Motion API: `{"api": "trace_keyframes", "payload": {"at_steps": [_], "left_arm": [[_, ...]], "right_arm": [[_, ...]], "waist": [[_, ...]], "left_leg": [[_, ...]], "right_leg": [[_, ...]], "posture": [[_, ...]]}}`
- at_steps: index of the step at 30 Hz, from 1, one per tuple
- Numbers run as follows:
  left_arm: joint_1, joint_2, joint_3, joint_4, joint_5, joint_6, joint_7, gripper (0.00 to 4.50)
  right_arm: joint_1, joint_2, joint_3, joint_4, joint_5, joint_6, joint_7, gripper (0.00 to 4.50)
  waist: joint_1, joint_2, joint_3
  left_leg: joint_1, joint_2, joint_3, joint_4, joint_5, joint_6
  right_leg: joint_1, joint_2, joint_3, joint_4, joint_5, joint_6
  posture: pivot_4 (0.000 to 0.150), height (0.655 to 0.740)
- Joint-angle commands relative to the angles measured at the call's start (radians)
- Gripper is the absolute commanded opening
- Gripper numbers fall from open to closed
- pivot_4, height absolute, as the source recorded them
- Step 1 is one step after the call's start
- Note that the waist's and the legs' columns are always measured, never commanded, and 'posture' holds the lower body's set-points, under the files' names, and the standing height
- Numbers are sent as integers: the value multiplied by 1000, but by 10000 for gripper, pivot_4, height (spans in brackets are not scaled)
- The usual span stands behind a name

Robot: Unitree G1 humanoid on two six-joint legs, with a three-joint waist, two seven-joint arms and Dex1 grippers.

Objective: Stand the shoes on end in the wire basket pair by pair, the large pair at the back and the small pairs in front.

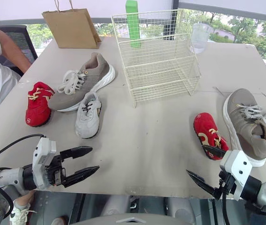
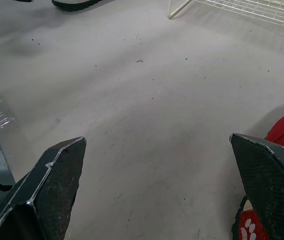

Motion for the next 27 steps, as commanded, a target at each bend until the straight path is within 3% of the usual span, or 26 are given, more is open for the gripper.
{"api": "trace_keyframes", "payload": {"at_steps": [1, 6, 8, 11, 14, 17, 22, 27], "left_arm": [[-39, -17, 10, -33, -43, 3, 41, 44910], [-128, -76, 14, -110, -154, 59, 162, 44910], [-140, -85, 23, -153, -199, 63, 187, 44910], [-156, -83, 24, -196, -231, 70, 223, 44910], [-181, -90, 15, -233, -248, 65, 273, 44910], [-189, -108, -2, -242, -230, 45, 301, 44910], [-173, -143, -15, -250, -206, 15, 335, 44910], [-131, -149, -9, -283, -199, -14, 334, 44910]], "right_arm": [[-51, -8, -1, -15, 17, 3, -26, 45000], [-282, -61, 3, -35, 140, 156, -122, 45000], [-465, -130, 40, -36, 136, 274, -208, 45000], [-691, -241, 103, 16, 179, 408, -199, 45000], [-1070, -348, 305, 273, 78, 444, -65, 45000], [-1341, -350, 507, 539, -72, 365, 66, 45000], [-1660, -194, 730, 1012, -323, 126, 184, 45000], [-1841, -87, 814, 1403, -475, -145, 305, 45000]], "waist": [[1, 0, 0], [4, -1, 0], [-9, 0, 0], [-12, 2, 2], [-13, 4, 3], [-15, 6, 5], [-20, 5, 4], [-13, 6, 6]], "left_leg": [[0, 0, 0, 0, 0, 0], [1, 0, 0, 2, 0, 0], [0, 0, 0, 1, 0, 0], [0, -1, 1, 2, 0, 0], [0, -1, -1, 1, 0, 0], [-1, -2, 0, 1, 0, 0], [-2, -1, 0, 0, 0, 0], [-4, -1, 1, -1, 0, 0]], "right_leg": [[0, 0, 0, 0, 0, 0], [1, 0, 0, 0, 1, 0], [1, 0, 0, 1, 1, 0], [-1, 0, 1, 2, 2, 1], [0, 2, -1, 2, 2, 3], [-1, 2, 0, 1, 2, 2], [-2, 2, 0, -1, 3, 3], [-4, 2, 0, -2, 3, 3]], "posture": [[1500, 7400], [1500, 7400], [1500, 7400], [1500, 7400], [1500, 7400], [1500, 7400], [1500, 7400], [1500, 7400]]}}
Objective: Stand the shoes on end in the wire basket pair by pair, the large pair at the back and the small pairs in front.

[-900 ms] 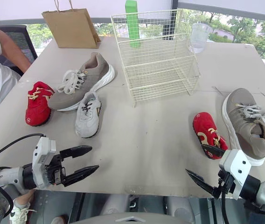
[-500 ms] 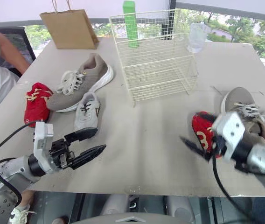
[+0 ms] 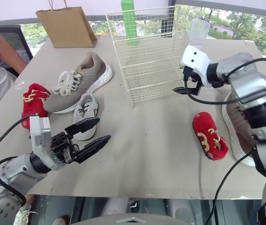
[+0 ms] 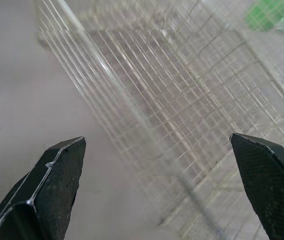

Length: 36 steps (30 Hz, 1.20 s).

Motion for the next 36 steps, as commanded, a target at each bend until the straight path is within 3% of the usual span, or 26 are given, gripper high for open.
{"api": "trace_keyframes", "payload": {"at_steps": [1, 2, 5, 7, 12, 13, 20, 26, 29, 36], "left_arm": [[32, 5, 27, -69, -9, -45, -18, 44910], [48, 8, 35, -77, -11, -54, -30, 44910], [78, 19, 54, -98, -27, -71, -57, 45000], [69, 27, 59, -110, -46, -77, -58, 45000], [45, 34, 49, -116, -55, -87, -44, 45000], [43, 35, 44, -117, -52, -90, -43, 45000], [45, 8, 9, -64, 17, -133, -54, 45000], [67, -7, 9, -14, 62, -169, -75, 45000], [75, -8, 2, -7, 73, -177, -83, 45000], [97, -10, -4, 4, 92, -190, -92, 45000]], "right_arm": [[-125, 46, 21, 241, -102, -204, 92, 45000], [-157, 63, 35, 312, -133, -252, 111, 45000], [-231, 109, 49, 470, -191, -315, 178, 37132], [-265, 130, 66, 552, -236, -351, 219, 29175], [-308, 165, 49, 661, -293, -387, 249, 2764], [-311, 167, 43, 670, -299, -392, 252, 327], [-267, 165, -32, 532, -270, -301, 298, 327], [-43, 74, -52, -131, -194, 61, 442, 327], [22, 50, -47, -368, -174, 253, 442, 327], [84, 27, -40, -628, -114, 474, 406, 327]], "waist": [[0, 0, 1], [-1, 0, 1], [-3, 1, 1], [-4, 1, 1], [-4, 2, 2], [-4, 2, 2], [-3, 3, 2], [1, 3, 2], [-7, 4, 3], [-6, 4, 3]], "left_leg": [[0, 0, 0, 0, 0, 0], [0, 0, 0, 0, 0, 0], [0, 0, 0, 0, 0, 0], [1, 0, 0, 0, 0, 0], [2, 0, 0, 0, 0, -1], [2, 0, -1, 0, 1, -2], [2, 0, -1, 0, 1, -2], [-1, 0, -2, -2, 0, -1], [-1, 0, -1, -2, 0, 0], [0, 0, -1, -2, 0, 0]], "right_leg": [[0, 0, 0, 0, 0, 0], [0, -1, 0, 0, 0, 0], [0, -1, 0, 0, 0, 0], [0, -1, -1, 1, 0, 0], [0, -2, -1, 4, 0, -1], [0, -2, -1, 3, 0, -1], [0, -3, -1, 4, 0, -1], [-3, -3, -2, 3, 0, -1], [-3, -3, -1, 4, 0, -1], [-4, -4, -1, 5, 0, -1]], "posture": [[1500, 7400], [1500, 7400], [1500, 7400], [1500, 7400], [1500, 7400], [1500, 7400], [1500, 7400], [1500, 7400], [1500, 7400], [1500, 7400]]}}
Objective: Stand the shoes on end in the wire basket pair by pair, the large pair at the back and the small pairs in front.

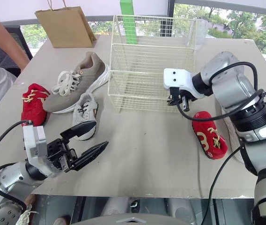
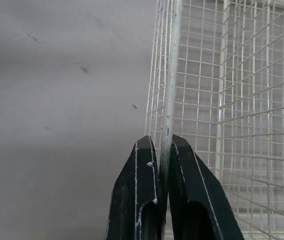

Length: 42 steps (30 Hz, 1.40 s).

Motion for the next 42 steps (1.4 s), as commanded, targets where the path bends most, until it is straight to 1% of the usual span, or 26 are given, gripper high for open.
{"api": "trace_keyframes", "payload": {"at_steps": [1, 4, 9, 10, 13, 14, 19, 20, 21, 23, 24, 25, 26, 27, 30, 31, 32, 33, 34, 37, 39, 42], "left_arm": [[9, -2, 4, -7, 9, -25, -10, 45000], [10, 0, 1, -4, 18, -28, -17, 45000], [1, 3, -3, -1, 14, -25, -24, 45000], [-4, 5, -6, -1, 10, -21, -26, 45000], [-20, 11, -16, 2, -3, -10, -36, 45000], [-31, 15, -20, 4, -12, -3, -40, 45000], [-102, 52, -53, 7, -88, 59, -60, 45000], [-125, 59, -63, 7, -109, 78, -55, 45000], [-147, 66, -73, 5, -126, 95, -47, 45000], [-235, 80, -116, 15, -167, 154, -14, 45000], [-283, 81, -135, 28, -212, 192, 6, 45000], [-314, 83, -146, 35, -246, 219, 21, 45000], [-345, 80, -153, 46, -274, 241, 33, 45000], [-391, 77, -175, 61, -283, 260, 36, 45000], [-502, 49, -242, 88, -280, 296, 69, 45000], [-528, 40, -262, 94, -280, 307, 72, 45000], [-545, 33, -276, 97, -280, 316, 75, 45000], [-566, 21, -291, 107, -275, 320, 72, 45000], [-583, 11, -303, 119, -269, 322, 70, 45000], [-613, -1, -333, 132, -239, 321, 57, 45000], [-642, 1, -353, 147, -214, 317, 37, 45000], [-659, 2, -369, 158, -186, 312, 14, 45000]], "right_arm": [[-9, -4, -16, -128, 49, 96, -23, 327], [-4, 8, -8, -159, 67, 175, -68, 327], [12, 2, -9, -190, 102, 214, -113, 327], [19, 6, -21, -202, 115, 228, -129, 2874], [40, -11, -43, -246, 147, 254, -158, 12517], [44, -16, -67, -268, 167, 277, -171, 17985], [53, -47, -244, -388, 309, 429, -218, 42595], [58, -49, -306, -413, 353, 463, -224, 43931], [58, -46, -370, -433, 396, 514, -232, 43931], [34, -24, -595, -483, 471, 693, -261, 43931], [12, -5, -710, -506, 492, 788, -274, 43931], [-1, 7, -787, -521, 518, 846, -293, 43931], [0, -1, -836, -536, 536, 873, -319, 43931], [41, -56, -890, -550, 539, 883, -338, 43931], [222, -242, -1032, -587, 538, 883, -359, 43931], [321, -298, -1067, -583, 514, 855, -367, 43931], [397, -337, -1095, -577, 504, 829, -375, 43931], [514, -371, -1121, -556, 467, 775, -383, 43931], [599, -395, -1136, -528, 443, 749, -400, 43931], [753, -434, -1174, -455, 436, 740, -419, 43931], [867, -442, -1190, -437, 414, 721, -441, 43931], [1022, -402, -1249, -471, 380, 712, -489, 43931]], "waist": [[0, 0, 0], [0, 0, 0], [0, 0, 0], [0, 0, 0], [2, 0, 0], [2, 0, 0], [7, 0, 0], [6, -1, 0], [6, -1, 0], [9, -1, 0], [12, -1, 0], [14, -1, 0], [14, -1, -1], [13, -1, -1], [25, -2, -1], [30, -2, -1], [32, -1, -1], [30, -1, -2], [27, -1, -2], [18, -1, -2], [15, -1, -2], [15, -1, -2]], "left_leg": [[0, 0, 0, 0, 0, 0], [0, 0, 0, 0, 0, 0], [0, 0, 0, 0, 0, 0], [0, 0, 0, 0, 0, 0], [0, 0, 0, 0, 0, 0], [0, 0, 0, 0, 0, 0], [0, -1, 0, 0, 0, 0], [0, -1, 0, 0, 0, 0], [0, -1, 0, 0, 0, 0], [0, -1, 0, 0, 0, 0], [-1, -1, -1, 0, 0, 0], [-1, -1, -2, 1, 0, 0], [-1, -1, -2, 1, 0, 0], [-1, -1, -2, 1, 0, 0], [-1, -2, -2, 1, 0, 0], [-1, -2, -2, 1, 0, 1], [-1, -2, 0, 1, 0, 1], [-1, -2, 0, 2, -1, 2], [0, -2, 1, 2, -1, 2], [2, -1, 2, 2, -1, 2], [3, -1, 2, 3, -1, 2], [2, -1, 1, 3, 0, 2]], "right_leg": [[0, 0, 0, 0, 0, 0], [0, 0, 0, 0, 0, 0], [0, 0, 0, 0, 0, 0], [0, 0, 0, 0, 0, 0], [0, 0, 0, 0, 0, 0], [0, 0, 0, 0, 0, 0], [0, -1, -1, 0, 0, 0], [0, -1, -1, 0, 0, 0], [1, -1, -1, -1, 0, 0], [1, -1, -1, 0, 0, 0], [1, -1, -2, 0, 0, 0], [1, -1, -3, 0, 0, 0], [1, 0, -3, 0, 0, 0], [1, 0, -3, 0, 0, 0], [3, 0, -4, -2, 0, 1], [3, 0, -4, -2, 0, 1], [3, 0, -2, -2, 0, 1], [4, 0, -2, -3, 0, 1], [4, 1, 0, -3, 0, 1], [5, 7, 2, -2, 0, 2], [5, 8, 3, 0, 0, 2], [5, 10, 3, 0, 0, 2]], "posture": [[1500, 7400], [1500, 7400], [1500, 7400], [1500, 7400], [1500, 7400], [1500, 7400], [1500, 7400], [1500, 7400], [1500, 7400], [1500, 7400], [1500, 7400], [1500, 7400], [1500, 7400], [1500, 7400], [1500, 7400], [1500, 7400], [1500, 7400], [1500, 7400], [1500, 7400], [1500, 7400], [1500, 7400], [1500, 7400]]}}
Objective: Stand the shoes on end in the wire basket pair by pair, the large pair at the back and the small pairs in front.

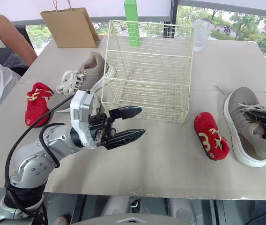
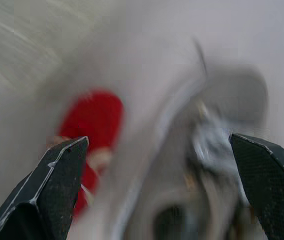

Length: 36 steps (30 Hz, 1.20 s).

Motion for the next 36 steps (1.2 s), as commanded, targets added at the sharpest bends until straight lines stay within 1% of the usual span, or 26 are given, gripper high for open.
{"api": "trace_keyframes", "payload": {"at_steps": [1, 4, 7, 10, 16, 20, 23, 32, 36], "left_arm": [[-14, -2, -8, -9, 22, -10, -27, 45000], [-11, -4, -16, 3, 40, -11, -50, 45000], [-18, -10, -36, 28, 63, -18, -84, 45000], [-37, -27, -51, 51, 74, -20, -108, 45000], [-55, -36, -56, 71, 88, -11, -143, 45000], [-51, -32, -50, 58, 79, 0, -135, 45000], [-45, -28, -39, 45, 70, 8, -123, 45000], [-32, -33, -24, 22, 67, 17, -94, 45000], [-29, -32, -19, 15, 61, 21, -86, 45000]], "right_arm": [[110, 42, -121, -67, -29, -18, -48, 43931], [158, 180, -227, -181, -1, -32, -70, 43931], [220, 310, -280, -274, -11, -45, -121, 43931], [271, 364, -288, -329, -16, -59, -165, 43931], [285, 336, -293, -378, 67, -27, -139, 43931], [309, 320, -244, -347, 46, -17, -205, 43931], [314, 330, -245, -321, 35, -24, -248, 43931], [275, 305, -237, -326, 154, -4, -208, 43931], [336, 259, -175, -285, 133, -45, -229, 43931]], "waist": [[-1, 0, 0], [-3, 0, 0], [-1, 0, 0], [2, 0, 0], [-3, -1, -1], [-2, -1, -1], [-1, -1, -1], [-1, -1, 0], [0, -1, 0]], "left_leg": [[0, 0, 0, 0, 0, 0], [0, 0, 0, 0, 0, 0], [0, 0, 0, 0, 0, 0], [0, 0, -1, 0, 0, 0], [1, 0, 0, 1, 0, 0], [0, 0, -1, 1, 0, 0], [0, -1, -1, 1, 0, 0], [0, 0, -1, 1, 0, 0], [0, 0, -1, 1, 0, 0]], "right_leg": [[0, 0, 0, 0, 0, 0], [0, 1, 1, 0, 0, 1], [0, 1, 1, -1, -1, 2], [1, 1, -1, -1, -1, 2], [2, 1, 0, -1, -1, 2], [2, 1, 0, -1, -1, 2], [2, 0, 0, -1, -1, 2], [2, 1, 0, -1, -1, 2], [2, 0, 0, -1, -1, 2]], "posture": [[1500, 7400], [1500, 7400], [1500, 7400], [1500, 7400], [1500, 7400], [1500, 7400], [1500, 7400], [1500, 7400], [1500, 7400]]}}
